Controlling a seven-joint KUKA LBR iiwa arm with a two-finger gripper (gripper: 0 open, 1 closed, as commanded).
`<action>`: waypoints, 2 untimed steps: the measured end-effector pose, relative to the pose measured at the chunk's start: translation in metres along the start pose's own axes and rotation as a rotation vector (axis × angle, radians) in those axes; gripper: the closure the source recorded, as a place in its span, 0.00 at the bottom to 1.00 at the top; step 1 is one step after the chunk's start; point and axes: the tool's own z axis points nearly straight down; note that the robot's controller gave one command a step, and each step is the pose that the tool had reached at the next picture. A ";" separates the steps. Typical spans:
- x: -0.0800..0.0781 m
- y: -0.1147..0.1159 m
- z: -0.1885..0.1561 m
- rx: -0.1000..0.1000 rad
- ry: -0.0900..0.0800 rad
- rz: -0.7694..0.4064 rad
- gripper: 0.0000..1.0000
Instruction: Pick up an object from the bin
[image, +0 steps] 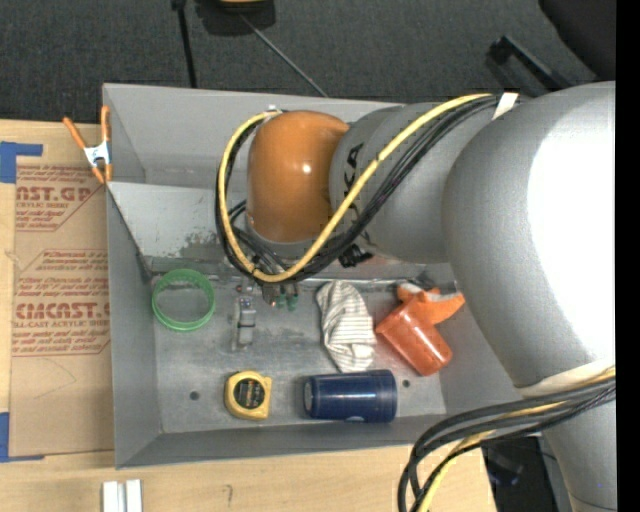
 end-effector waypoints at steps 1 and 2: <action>-0.001 -0.001 -0.005 -0.001 -0.006 0.001 0.00; 0.020 -0.015 -0.064 0.001 0.000 0.035 0.00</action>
Offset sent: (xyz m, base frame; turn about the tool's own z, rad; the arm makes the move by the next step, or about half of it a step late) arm -0.0347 -0.0293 0.1204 0.0683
